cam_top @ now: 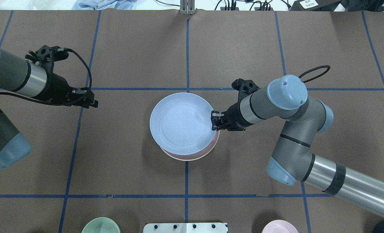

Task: Stack three plates with pink and blue
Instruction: 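Lower the light blue plate onto the pink plate and open the right gripper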

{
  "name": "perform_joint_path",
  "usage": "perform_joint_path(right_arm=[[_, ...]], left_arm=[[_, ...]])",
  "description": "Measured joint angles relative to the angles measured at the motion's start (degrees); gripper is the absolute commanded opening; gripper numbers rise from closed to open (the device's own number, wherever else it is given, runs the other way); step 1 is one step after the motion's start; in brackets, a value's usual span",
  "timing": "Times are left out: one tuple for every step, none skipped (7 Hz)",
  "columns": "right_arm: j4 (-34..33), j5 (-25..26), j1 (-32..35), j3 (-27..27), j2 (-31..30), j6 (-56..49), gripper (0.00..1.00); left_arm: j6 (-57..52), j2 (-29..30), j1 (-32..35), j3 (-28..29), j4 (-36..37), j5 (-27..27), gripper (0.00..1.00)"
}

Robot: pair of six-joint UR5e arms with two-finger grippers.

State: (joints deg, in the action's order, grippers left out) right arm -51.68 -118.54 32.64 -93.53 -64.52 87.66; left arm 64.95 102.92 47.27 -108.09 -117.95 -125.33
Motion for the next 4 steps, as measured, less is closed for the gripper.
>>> perform_joint_path(right_arm=[[0.00, -0.01, -0.06, -0.31, -0.59, -0.02, 0.00], [-0.03, -0.06, -0.13, -0.53, -1.06, -0.03, 0.00], [-0.04, -0.16, -0.21, -0.79, -1.39, -0.03, 0.00], [-0.03, -0.16, -0.41, -0.98, -1.62, -0.03, 0.02]], left_arm=[[0.00, 0.02, -0.04, 0.04, 0.00, 0.00, 0.40], [0.00, 0.08, -0.06, 0.09, 0.00, 0.00, 0.41], [0.00, 0.16, -0.07, 0.16, 0.00, 0.00, 0.41], [0.00, 0.19, -0.07, 0.18, 0.00, 0.00, 0.41]])
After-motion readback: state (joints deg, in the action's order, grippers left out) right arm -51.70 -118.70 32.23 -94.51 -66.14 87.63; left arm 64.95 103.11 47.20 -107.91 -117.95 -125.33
